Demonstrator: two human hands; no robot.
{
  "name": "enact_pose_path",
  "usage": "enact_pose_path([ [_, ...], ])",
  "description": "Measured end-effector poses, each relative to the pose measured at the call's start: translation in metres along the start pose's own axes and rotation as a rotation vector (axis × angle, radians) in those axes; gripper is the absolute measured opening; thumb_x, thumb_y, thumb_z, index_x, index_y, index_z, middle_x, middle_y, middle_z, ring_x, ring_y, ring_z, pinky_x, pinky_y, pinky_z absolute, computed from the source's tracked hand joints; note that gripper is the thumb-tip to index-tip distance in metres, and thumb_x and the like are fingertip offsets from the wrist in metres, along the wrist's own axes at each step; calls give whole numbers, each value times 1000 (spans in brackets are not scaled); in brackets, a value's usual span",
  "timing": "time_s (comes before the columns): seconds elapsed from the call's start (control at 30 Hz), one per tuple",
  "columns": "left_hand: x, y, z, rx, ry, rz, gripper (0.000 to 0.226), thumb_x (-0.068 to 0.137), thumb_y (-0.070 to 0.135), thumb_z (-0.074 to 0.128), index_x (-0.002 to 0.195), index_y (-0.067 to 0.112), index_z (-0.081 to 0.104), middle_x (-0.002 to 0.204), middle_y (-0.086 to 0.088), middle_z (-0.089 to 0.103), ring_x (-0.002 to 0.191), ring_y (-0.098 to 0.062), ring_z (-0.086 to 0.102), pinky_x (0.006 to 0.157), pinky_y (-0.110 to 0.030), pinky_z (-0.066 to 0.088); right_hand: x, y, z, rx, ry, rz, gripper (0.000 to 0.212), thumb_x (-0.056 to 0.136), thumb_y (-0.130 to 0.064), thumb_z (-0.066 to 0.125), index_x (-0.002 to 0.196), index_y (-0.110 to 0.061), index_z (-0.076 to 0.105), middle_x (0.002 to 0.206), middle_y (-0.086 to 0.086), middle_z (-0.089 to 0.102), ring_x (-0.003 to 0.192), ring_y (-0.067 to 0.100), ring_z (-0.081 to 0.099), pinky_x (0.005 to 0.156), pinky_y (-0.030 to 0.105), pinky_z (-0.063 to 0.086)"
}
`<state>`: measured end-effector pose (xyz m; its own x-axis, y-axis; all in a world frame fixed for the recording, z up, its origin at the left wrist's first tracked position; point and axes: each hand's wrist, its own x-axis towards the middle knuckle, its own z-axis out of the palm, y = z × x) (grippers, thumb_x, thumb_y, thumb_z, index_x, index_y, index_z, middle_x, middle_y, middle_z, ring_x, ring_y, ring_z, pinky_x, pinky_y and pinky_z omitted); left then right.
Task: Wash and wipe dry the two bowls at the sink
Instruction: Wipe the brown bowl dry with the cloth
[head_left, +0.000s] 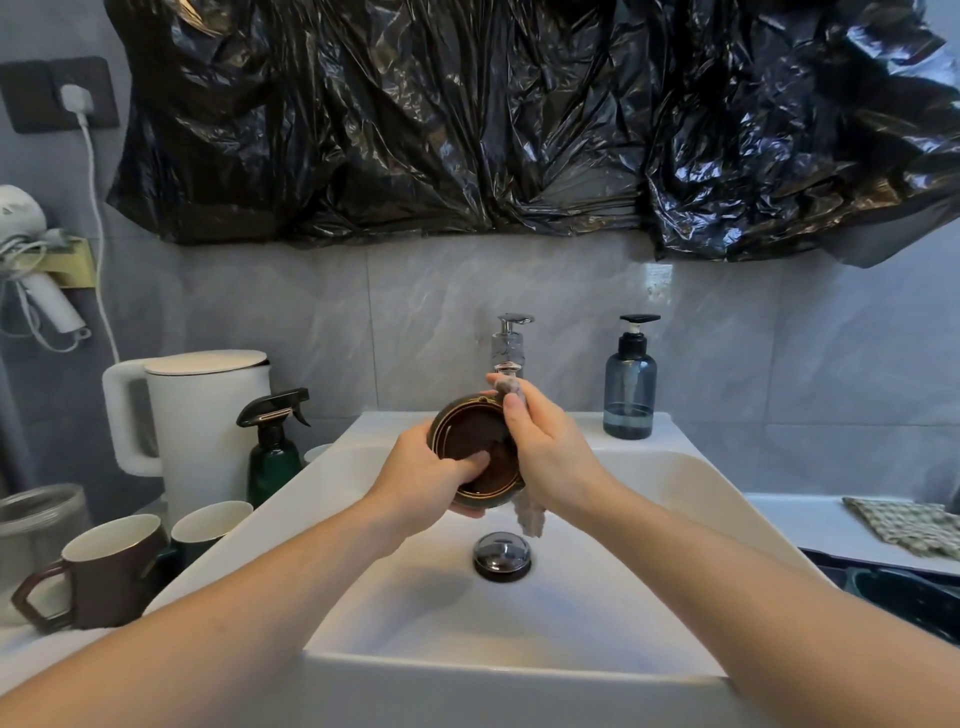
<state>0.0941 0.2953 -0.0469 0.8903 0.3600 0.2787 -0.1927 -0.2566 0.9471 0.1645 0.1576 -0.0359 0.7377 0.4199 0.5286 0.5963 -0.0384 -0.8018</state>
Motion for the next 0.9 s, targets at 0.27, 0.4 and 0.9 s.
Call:
enact_pose_path([
  [0.27,4,5,-12,13,274,4,28,94,6,78,118,13,65,110,-11,73,86,-31,77,57,-41,66,-14,-4,3,-75,-230,165,38,111,-42,29,135,-24,52,126,-1,64,119,14,58,110,37,43],
  [0.4,-1,2,-9,145,183,41,30,91,2,78,115,16,68,104,-12,76,80,-30,78,56,-46,65,-12,-6,4,-34,-128,83,28,111,-37,31,127,-34,54,127,-6,63,121,13,57,107,32,42],
  [0.9,-40,-5,-32,761,218,239,32,83,14,81,90,33,56,82,14,68,81,-12,63,66,-23,50,-24,-20,9,-185,-284,20,41,109,-48,31,129,-27,60,123,-6,68,117,12,60,107,38,45],
])
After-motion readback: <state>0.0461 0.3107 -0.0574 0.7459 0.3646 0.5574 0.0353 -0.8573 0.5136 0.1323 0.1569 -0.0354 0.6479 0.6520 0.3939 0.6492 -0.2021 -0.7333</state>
